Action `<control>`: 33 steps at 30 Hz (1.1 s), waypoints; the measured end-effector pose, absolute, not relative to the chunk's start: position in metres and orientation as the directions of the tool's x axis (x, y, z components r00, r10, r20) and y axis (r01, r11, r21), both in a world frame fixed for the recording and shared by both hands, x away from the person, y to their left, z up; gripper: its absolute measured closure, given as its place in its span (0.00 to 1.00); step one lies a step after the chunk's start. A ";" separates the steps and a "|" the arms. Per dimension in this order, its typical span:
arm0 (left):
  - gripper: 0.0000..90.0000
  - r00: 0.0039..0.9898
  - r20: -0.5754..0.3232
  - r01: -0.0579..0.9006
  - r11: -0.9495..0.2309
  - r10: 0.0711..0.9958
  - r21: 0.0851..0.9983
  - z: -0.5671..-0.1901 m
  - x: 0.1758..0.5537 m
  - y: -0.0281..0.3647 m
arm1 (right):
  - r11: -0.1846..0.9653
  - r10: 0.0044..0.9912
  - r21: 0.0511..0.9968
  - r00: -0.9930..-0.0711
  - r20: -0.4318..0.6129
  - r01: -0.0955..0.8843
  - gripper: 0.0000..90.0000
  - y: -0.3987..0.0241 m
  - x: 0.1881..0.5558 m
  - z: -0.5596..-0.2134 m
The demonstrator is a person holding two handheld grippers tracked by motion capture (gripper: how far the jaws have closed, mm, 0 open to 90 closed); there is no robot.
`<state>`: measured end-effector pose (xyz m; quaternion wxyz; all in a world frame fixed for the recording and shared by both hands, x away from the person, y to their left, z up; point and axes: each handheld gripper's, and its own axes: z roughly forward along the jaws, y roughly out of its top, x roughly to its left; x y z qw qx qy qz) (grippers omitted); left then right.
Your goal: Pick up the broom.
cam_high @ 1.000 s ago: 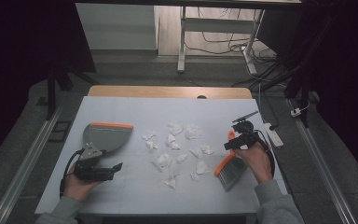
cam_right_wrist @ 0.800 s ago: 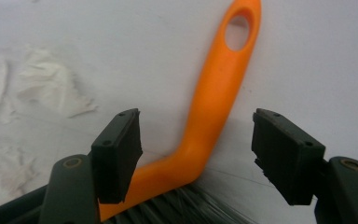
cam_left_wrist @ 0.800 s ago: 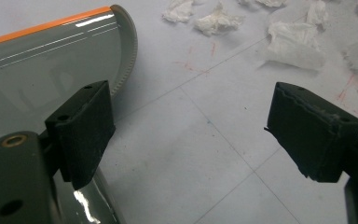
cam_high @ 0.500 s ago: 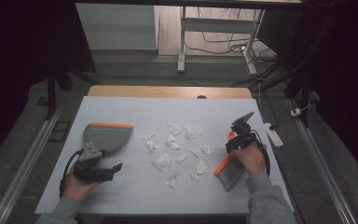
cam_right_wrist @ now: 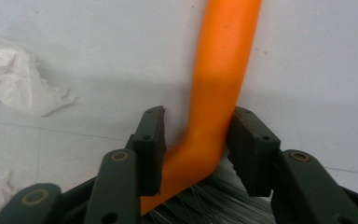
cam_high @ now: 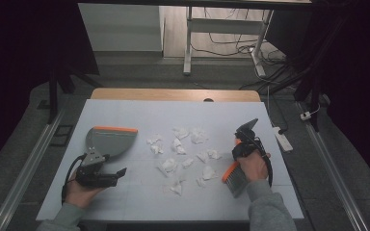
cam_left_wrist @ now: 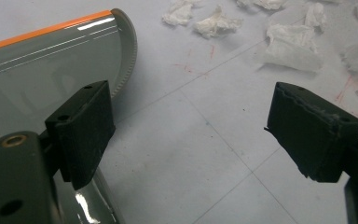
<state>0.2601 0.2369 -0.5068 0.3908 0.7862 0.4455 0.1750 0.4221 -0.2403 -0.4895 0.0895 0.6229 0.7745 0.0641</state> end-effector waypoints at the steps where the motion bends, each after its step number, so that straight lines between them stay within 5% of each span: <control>1: 0.17 0.541 -0.073 0.565 -0.297 0.838 0.770 -0.507 0.260 0.237 | 0.216 0.976 0.211 -0.208 -0.059 0.953 0.65 -0.240 0.422 -0.489; 5: 0.17 0.538 -0.076 0.568 -0.294 0.840 0.768 -0.508 0.260 0.238 | 0.225 0.974 0.240 -0.216 -0.061 0.944 0.78 -0.242 0.418 -0.490; 18: 0.17 0.533 -0.077 0.570 -0.290 0.843 0.769 -0.508 0.261 0.239 | 0.328 0.943 0.252 -0.330 -0.035 0.911 0.79 -0.254 0.416 -0.481; 33: 0.18 0.530 -0.077 0.571 -0.289 0.844 0.768 -0.508 0.263 0.239 | 0.284 0.911 0.399 -0.375 0.172 0.872 0.79 -0.281 0.401 -0.447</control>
